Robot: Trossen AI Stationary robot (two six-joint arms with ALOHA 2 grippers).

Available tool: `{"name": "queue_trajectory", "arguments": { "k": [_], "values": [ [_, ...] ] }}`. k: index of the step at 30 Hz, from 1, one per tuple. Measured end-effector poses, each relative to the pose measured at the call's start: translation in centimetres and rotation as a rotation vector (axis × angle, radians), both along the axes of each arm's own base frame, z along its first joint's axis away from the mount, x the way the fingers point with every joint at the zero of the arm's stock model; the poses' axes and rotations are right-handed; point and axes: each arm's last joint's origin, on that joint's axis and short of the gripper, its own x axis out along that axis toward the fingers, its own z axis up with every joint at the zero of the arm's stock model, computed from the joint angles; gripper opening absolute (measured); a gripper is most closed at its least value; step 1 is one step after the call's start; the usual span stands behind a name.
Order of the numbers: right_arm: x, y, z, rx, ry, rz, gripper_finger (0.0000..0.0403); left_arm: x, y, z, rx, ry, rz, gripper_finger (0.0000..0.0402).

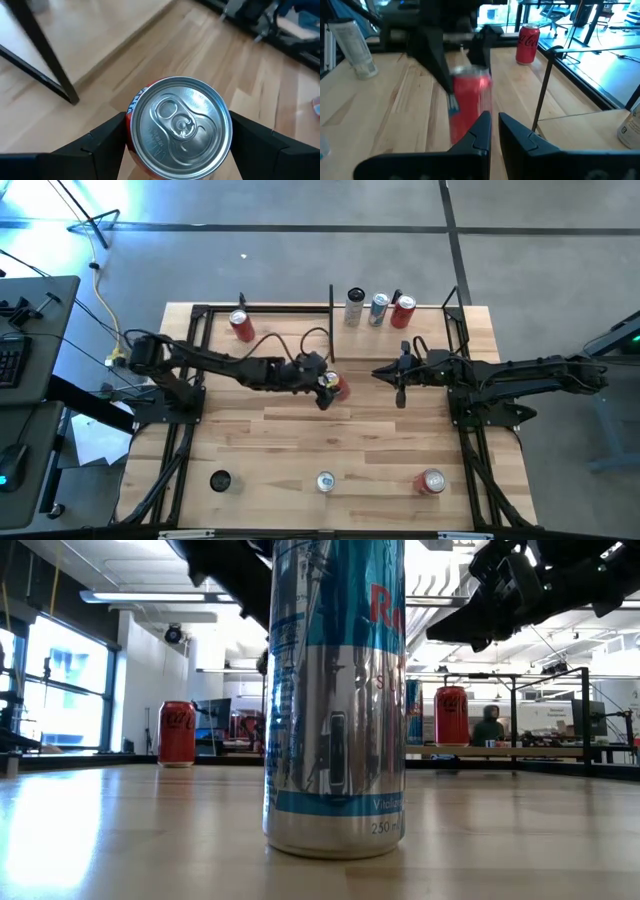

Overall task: Place canned beverage on shelf
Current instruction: Put the top orange soda can on the shelf

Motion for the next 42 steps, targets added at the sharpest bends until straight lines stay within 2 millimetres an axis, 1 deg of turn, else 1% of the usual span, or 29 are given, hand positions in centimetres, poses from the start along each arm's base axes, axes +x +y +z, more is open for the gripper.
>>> {"name": "queue_trajectory", "arguments": {
  "k": [4, 7, 12, 14, 19, 27, 35, 39, 42],
  "values": [
    [0.2, 0.0, -0.1, 0.005, 0.001, -0.001, 0.0019, 1.5, 0.7, -0.8, -0.025, 0.018, -0.011, 0.028],
    [0.4, 0.0, -0.3, 0.005, 0.008, 0.0, 0.0019, 2.3, 1.0, -1.2, -0.012, 0.046, -0.024, 0.028],
    [0.6, 0.0, -0.7, 0.007, 0.033, 0.0, 0.0019, 3.3, 1.0, -1.2, 0.0, 0.068, -0.049, 0.028],
    [0.6, 0.0, -0.7, 0.007, 0.029, 0.0, 0.0019, 3.6, 1.0, -1.1, -0.01, 0.054, -0.064, 0.0287],
    [0.7, 0.0, -0.8, 0.007, 0.034, 0.0, 0.0019, 3.6, 0.8, -1.1, -0.016, 0.06, -0.1, 0.0309],
    [0.8, 0.0, -1.0, 0.009, 0.045, 0.0, 0.0019, 3.6, 0.5, -1.2, -0.056, 0.057, -0.168, 0.0315],
    [0.8, 0.0, -1.0, 0.008, 0.043, 0.0, 0.0019, 3.6, 0.5, -1.2, -0.012, 0.067, -0.201, 0.0318],
    [0.8, 0.0, -1.0, 0.008, 0.043, 0.0, 0.0019, 3.6, 0.5, -1.0, 0.009, 0.064, -0.215, 0.033],
    [0.8, 0.0, -1.0, 0.004, 0.051, 0.001, 0.0019, 3.8, 0.5, -0.5, 0.021, 0.033, -0.219, 0.0342]
  ]
}}
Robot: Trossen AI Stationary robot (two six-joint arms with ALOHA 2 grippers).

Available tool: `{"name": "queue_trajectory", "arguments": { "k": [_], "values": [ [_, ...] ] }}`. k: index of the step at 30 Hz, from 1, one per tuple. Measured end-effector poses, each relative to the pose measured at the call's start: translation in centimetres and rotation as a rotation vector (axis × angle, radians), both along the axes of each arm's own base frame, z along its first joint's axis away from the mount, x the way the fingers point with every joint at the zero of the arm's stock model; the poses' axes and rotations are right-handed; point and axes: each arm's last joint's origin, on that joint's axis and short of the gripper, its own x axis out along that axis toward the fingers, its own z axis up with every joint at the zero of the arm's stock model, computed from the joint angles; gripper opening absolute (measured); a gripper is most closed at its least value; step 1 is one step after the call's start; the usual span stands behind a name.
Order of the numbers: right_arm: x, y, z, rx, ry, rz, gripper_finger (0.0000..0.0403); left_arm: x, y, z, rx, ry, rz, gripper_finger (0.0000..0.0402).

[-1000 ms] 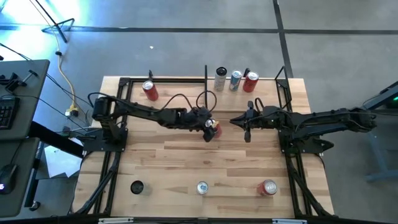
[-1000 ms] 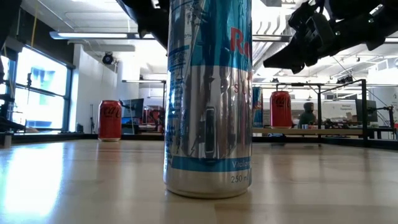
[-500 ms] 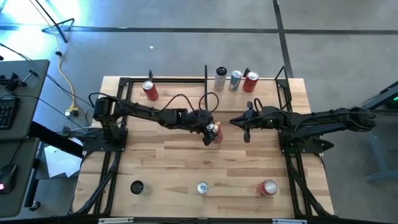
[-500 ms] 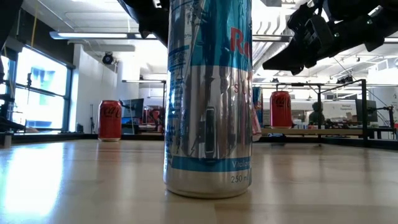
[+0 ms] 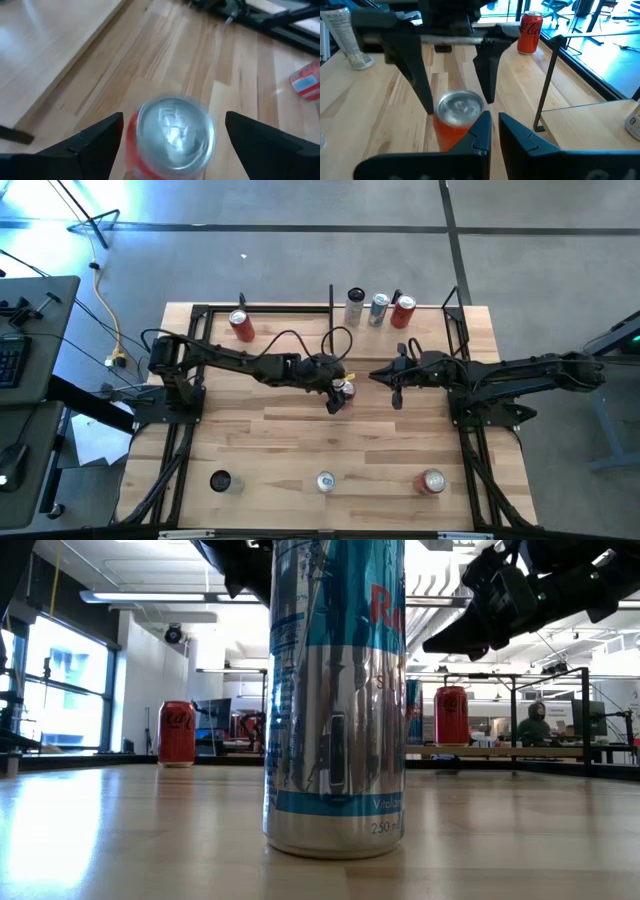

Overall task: Place canned beverage on shelf
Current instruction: Put the top orange soda can on the shelf

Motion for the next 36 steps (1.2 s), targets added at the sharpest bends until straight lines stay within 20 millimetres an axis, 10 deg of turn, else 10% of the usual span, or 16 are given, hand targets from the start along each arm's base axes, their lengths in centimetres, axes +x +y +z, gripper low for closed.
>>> {"name": "queue_trajectory", "arguments": {
  "k": [14, 22, 36],
  "values": [
    [0.1, 0.9, 0.0, -0.016, -0.002, -0.02, 0.0134, -2.3, -1.1, 3.3, 0.159, -0.014, -0.104, 0.0347],
    [1.5, 2.9, -1.2, 0.046, -0.01, -0.105, 0.0226, -4.6, -2.0, -0.2, 0.243, -0.041, -0.049, 0.0271],
    [3.9, 6.1, -4.3, 0.026, 0.012, 0.054, 0.0013, -9.2, 0.8, -5.2, 0.281, -0.26, 0.09, 0.0148]
  ]
}}
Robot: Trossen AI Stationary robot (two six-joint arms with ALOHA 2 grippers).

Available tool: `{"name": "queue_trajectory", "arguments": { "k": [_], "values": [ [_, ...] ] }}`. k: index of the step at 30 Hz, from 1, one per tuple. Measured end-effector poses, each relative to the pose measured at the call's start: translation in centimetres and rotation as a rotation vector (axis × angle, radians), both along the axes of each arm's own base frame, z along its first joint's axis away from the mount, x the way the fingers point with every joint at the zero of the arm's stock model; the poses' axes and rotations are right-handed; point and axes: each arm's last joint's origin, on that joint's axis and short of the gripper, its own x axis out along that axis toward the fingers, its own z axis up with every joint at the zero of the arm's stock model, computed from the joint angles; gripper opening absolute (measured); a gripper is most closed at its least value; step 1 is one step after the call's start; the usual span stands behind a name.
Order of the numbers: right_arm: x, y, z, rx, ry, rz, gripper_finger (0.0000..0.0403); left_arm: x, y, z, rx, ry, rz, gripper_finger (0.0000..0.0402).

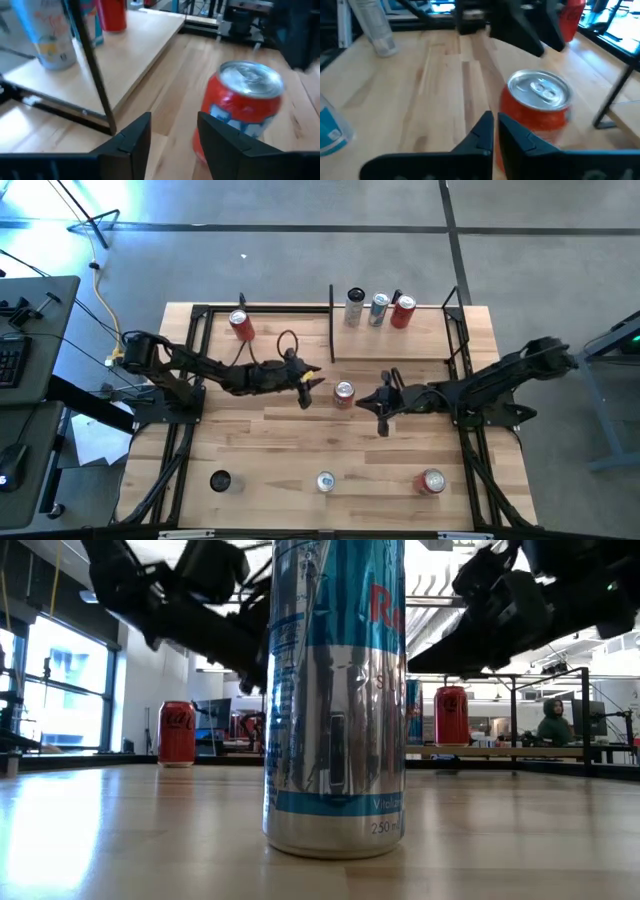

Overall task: Place canned beverage on shelf
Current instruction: Put the top orange soda can on the shelf

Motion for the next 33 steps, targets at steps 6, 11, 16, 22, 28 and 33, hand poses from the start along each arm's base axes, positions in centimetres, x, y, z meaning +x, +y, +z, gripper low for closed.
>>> {"name": "queue_trajectory", "arguments": {
  "k": [6, 11, 16, 22, 28, 33],
  "values": [
    [1.6, -0.5, -1.1, 0.044, 0.012, 0.042, 0.0003, 0.7, 1.7, -1.5, -0.062, 0.016, -0.076, 0.0126],
    [2.9, -0.9, -1.2, 0.06, 0.049, 0.004, 0.0002, 1.8, 2.0, -2.0, -0.09, 0.025, -0.137, 0.0095],
    [2.3, -1.2, -1.1, 0.061, 0.145, -0.044, 0.0, 2.5, 1.6, -2.0, -0.076, 0.018, -0.17, 0.0051],
    [0.3, -1.9, 1.3, 0.0, 0.153, -0.194, 0.0, 2.7, 0.7, -1.6, -0.065, -0.013, -0.203, 0.0004],
    [-1.1, -1.9, 3.6, 0.014, 0.035, -0.118, 0.0, 2.8, -0.5, -1.6, -0.083, -0.014, -0.244, 0.0005],
    [-1.2, -1.7, 3.2, 0.045, 0.025, -0.061, 0.0029, 2.9, -1.8, -1.5, -0.074, -0.023, -0.257, 0.0002]
  ]
}}
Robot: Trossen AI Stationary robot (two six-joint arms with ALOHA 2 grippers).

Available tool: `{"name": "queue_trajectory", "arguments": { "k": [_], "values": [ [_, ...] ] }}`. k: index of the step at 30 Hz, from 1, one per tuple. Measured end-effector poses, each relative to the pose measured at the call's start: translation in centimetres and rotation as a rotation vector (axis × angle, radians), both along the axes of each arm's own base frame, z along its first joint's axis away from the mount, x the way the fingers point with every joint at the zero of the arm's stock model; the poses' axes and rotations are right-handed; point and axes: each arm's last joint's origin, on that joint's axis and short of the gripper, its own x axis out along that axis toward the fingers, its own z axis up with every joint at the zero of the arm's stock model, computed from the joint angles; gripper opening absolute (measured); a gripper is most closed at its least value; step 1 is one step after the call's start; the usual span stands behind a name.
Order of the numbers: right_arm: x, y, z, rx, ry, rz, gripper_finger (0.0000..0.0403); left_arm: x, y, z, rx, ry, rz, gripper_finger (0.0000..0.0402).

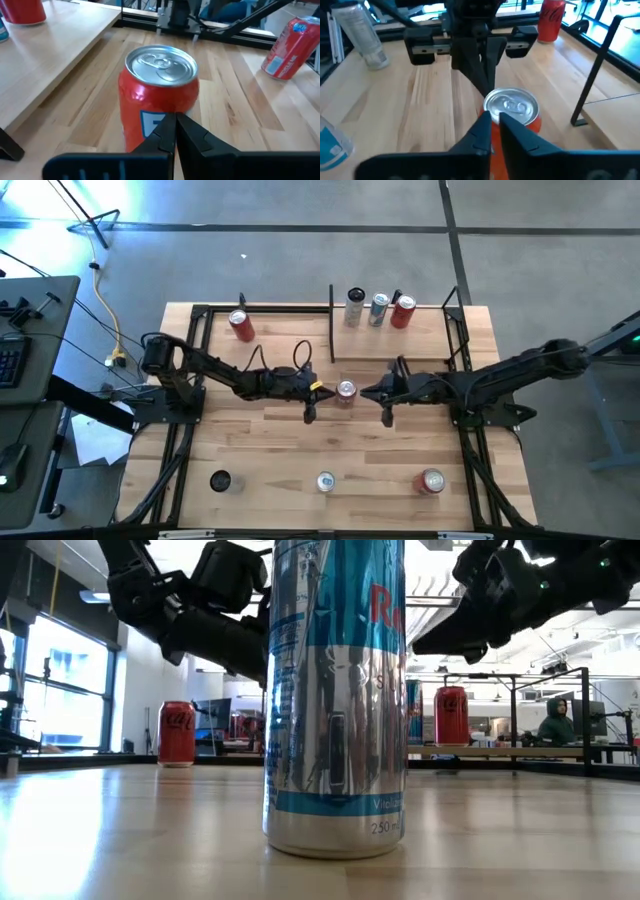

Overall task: Place canned beverage on shelf
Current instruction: Put the top orange soda can on the shelf

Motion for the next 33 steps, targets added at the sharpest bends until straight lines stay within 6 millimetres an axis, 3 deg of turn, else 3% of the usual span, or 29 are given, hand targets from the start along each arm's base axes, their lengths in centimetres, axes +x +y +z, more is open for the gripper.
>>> {"name": "queue_trajectory", "arguments": {
  "k": [3, 10, 14, 33],
  "values": [
    [0.6, 0.1, -0.4, 0.0, -0.009, -0.003, 0.0086, 0.0, -0.2, 0.0, 0.006, -0.005, 0.017, 0.0002],
    [2.2, -0.1, -1.3, 0.011, -0.055, -0.031, 0.0272, 0.0, -0.2, 0.1, 0.002, -0.007, 0.038, 0.0003],
    [2.6, -0.4, -1.7, -0.024, -0.047, -0.134, 0.0333, 0.0, -0.2, 0.0, -0.011, -0.005, 0.043, 0.0003],
    [4.6, -1.3, -4.6, 0.021, -0.083, -0.168, 0.0347, 0.0, -0.1, 0.0, -0.012, -0.008, 0.066, 0.0003]
  ]
}}
